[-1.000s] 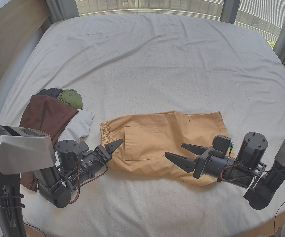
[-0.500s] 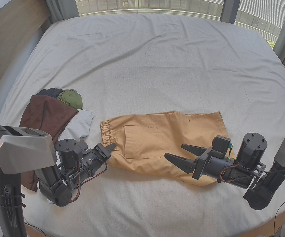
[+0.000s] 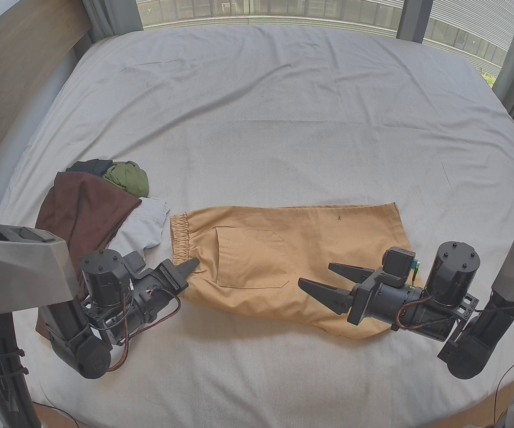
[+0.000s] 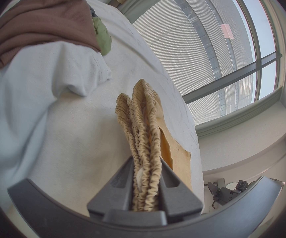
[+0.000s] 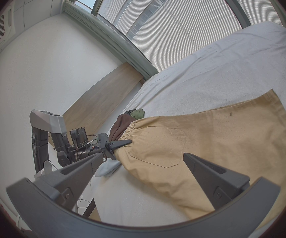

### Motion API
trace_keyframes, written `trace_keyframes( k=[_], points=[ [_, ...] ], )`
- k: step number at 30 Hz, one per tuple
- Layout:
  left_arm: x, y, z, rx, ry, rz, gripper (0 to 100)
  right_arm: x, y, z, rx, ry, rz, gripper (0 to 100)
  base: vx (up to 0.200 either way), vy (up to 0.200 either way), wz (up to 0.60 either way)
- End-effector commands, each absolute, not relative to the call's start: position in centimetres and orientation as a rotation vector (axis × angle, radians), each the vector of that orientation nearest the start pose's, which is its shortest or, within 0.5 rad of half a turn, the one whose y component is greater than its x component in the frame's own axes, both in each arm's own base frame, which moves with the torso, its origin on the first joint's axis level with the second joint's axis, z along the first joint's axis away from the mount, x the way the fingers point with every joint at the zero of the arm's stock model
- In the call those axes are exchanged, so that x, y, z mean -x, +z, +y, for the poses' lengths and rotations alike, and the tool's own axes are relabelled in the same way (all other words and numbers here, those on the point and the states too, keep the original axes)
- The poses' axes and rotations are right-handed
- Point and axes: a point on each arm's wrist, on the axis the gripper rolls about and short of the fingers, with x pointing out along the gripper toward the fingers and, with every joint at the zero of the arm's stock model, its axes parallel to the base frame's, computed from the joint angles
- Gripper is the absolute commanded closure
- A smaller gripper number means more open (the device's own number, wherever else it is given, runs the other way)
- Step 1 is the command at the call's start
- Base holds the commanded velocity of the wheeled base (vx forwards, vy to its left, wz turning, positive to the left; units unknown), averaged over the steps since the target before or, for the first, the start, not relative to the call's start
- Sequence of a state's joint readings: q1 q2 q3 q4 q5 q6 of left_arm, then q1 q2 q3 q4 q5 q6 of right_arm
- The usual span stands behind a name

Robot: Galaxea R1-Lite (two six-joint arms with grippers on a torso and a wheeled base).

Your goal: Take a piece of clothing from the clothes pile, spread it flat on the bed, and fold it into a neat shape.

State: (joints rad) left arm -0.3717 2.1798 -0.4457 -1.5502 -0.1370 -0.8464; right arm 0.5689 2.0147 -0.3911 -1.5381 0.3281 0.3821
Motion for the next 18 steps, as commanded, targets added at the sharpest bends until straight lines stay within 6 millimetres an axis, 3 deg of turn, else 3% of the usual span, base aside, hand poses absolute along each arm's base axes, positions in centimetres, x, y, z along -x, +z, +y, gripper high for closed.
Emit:
trace_keyframes(
  k=[1,18],
  points=[
    [-29.0,5.4,-10.5,0.798,-0.378,0.358,100,-24.6,8.3,16.5,-0.345,0.865,0.261,0,0.0,0.0,0.0],
    [-27.1,6.9,-6.5,0.815,-0.313,0.331,100,-24.6,8.2,16.6,-0.344,0.866,0.264,0,0.0,0.0,0.0]
  ],
)
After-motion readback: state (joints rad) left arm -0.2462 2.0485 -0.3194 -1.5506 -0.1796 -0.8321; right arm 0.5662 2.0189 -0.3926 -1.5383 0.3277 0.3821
